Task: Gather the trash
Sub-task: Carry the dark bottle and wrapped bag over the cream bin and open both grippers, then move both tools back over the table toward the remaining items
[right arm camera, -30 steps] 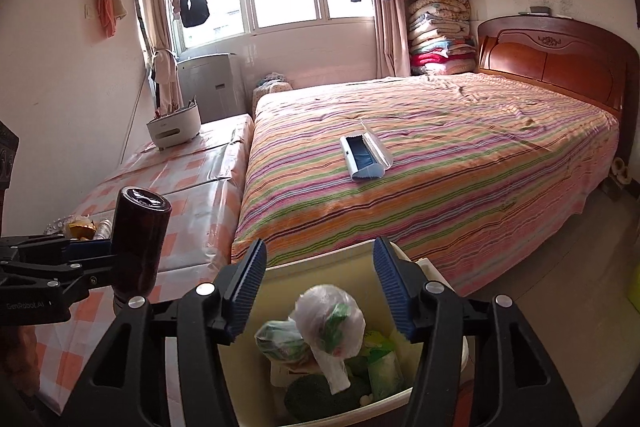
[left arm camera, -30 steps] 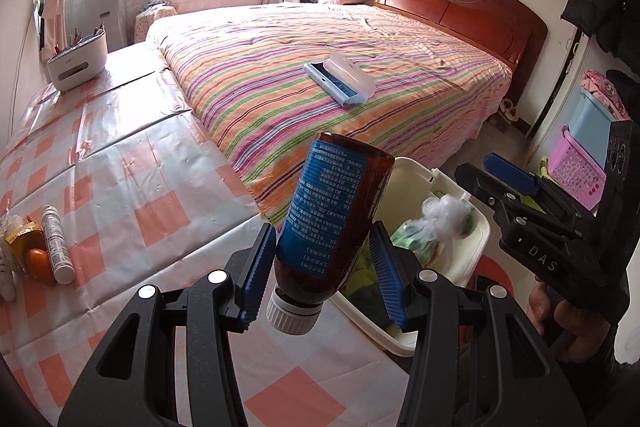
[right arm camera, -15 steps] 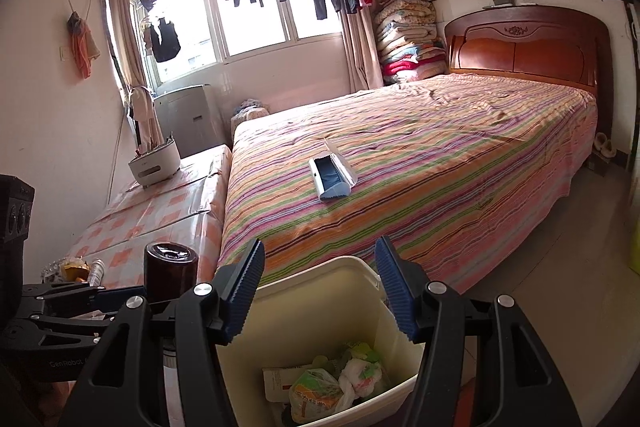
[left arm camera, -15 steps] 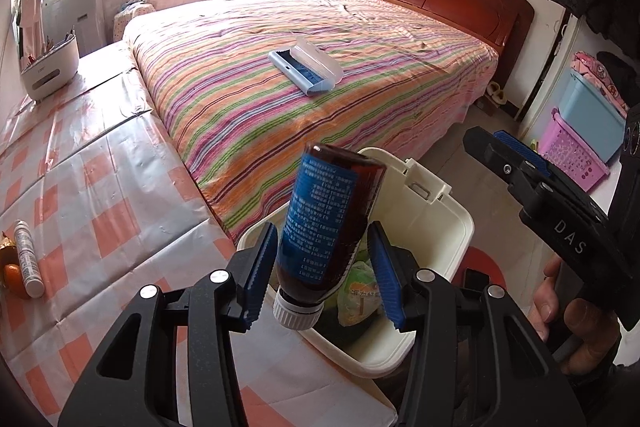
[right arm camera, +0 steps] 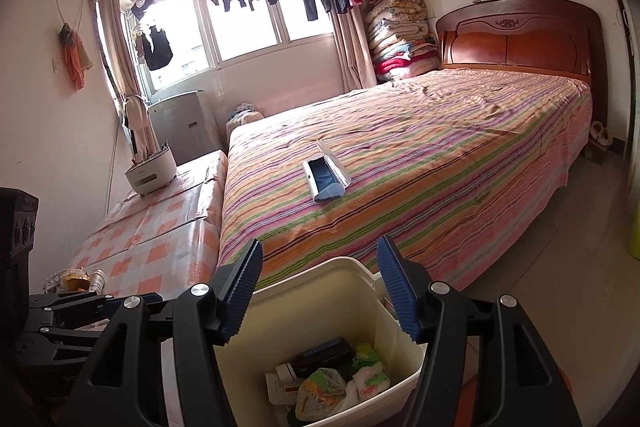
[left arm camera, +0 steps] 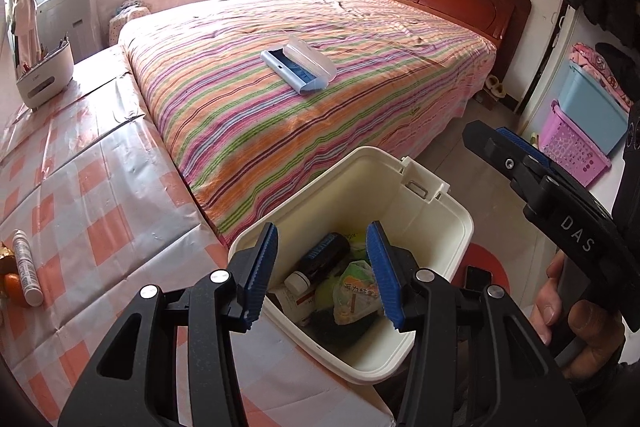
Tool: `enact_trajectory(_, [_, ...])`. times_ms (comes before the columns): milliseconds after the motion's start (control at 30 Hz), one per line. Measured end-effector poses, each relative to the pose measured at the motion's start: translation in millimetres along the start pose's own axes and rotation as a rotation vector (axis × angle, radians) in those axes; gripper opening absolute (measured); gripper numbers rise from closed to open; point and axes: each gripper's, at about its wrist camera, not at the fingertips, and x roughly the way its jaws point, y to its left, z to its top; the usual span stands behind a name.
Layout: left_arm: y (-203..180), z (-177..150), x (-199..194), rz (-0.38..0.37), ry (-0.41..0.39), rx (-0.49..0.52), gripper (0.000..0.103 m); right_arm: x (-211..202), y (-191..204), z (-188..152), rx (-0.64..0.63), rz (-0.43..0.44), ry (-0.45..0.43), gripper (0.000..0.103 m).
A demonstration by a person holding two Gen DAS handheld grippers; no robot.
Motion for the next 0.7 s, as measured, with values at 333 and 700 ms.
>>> enact_trajectory(333, [56, -9, -21, 0.101, -0.022, -0.085, 0.051, 6, 25, -4, -0.047, 0.045, 0.014, 0.068])
enact_trajectory(700, [118, -18, -72, 0.263, -0.138, -0.17, 0.09, 25, 76, -13, -0.115, 0.134, 0.073, 0.075])
